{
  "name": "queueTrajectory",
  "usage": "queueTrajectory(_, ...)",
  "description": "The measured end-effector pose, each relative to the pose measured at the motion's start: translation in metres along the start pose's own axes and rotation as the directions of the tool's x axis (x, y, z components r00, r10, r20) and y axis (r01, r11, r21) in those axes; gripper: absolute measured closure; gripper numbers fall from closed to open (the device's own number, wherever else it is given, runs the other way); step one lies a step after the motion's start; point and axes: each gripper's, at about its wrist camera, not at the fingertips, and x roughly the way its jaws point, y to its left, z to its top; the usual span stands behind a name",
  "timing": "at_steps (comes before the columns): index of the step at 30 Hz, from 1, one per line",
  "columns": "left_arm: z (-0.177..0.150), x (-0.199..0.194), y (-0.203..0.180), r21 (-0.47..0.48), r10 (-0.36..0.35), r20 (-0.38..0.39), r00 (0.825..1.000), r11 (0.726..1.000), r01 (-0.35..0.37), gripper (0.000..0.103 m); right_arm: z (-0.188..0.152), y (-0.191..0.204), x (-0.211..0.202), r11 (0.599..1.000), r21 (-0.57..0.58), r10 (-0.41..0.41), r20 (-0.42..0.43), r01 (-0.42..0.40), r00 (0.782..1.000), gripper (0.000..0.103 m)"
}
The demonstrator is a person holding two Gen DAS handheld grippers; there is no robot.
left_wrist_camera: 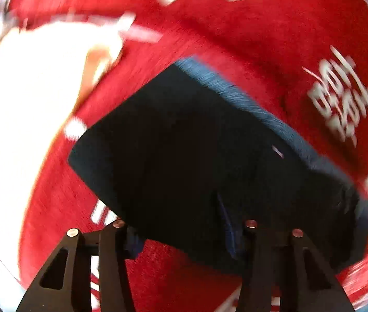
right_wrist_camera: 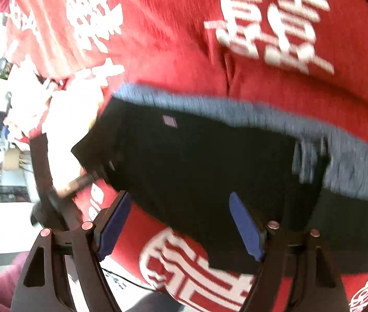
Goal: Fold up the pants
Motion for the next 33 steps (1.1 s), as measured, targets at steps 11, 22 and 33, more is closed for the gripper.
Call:
queueTrajectory(11,-0.027,-0.010,-0.055,0.309,0.146,0.133,0.980,0.934,-0.181,0.057,0.077,0.064,0.033,0.989,-0.129,0.051,-0.193,-0.077,0.980,0.016)
queueTrajectory(22,-0.030,-0.001,-0.070,0.397,0.190,0.182,0.965,0.884,-0.249,0.057,0.109,0.172,0.120,0.931,-0.339,-0.037,-0.460,-0.137,0.887,0.014)
queueTrajectory(33,-0.034,-0.004,-0.078,0.411,0.193,0.175,0.965,0.877,-0.250,0.057,0.092,0.190,0.181,0.867,-0.498,-0.323,-0.550,0.009,0.770,0.047)
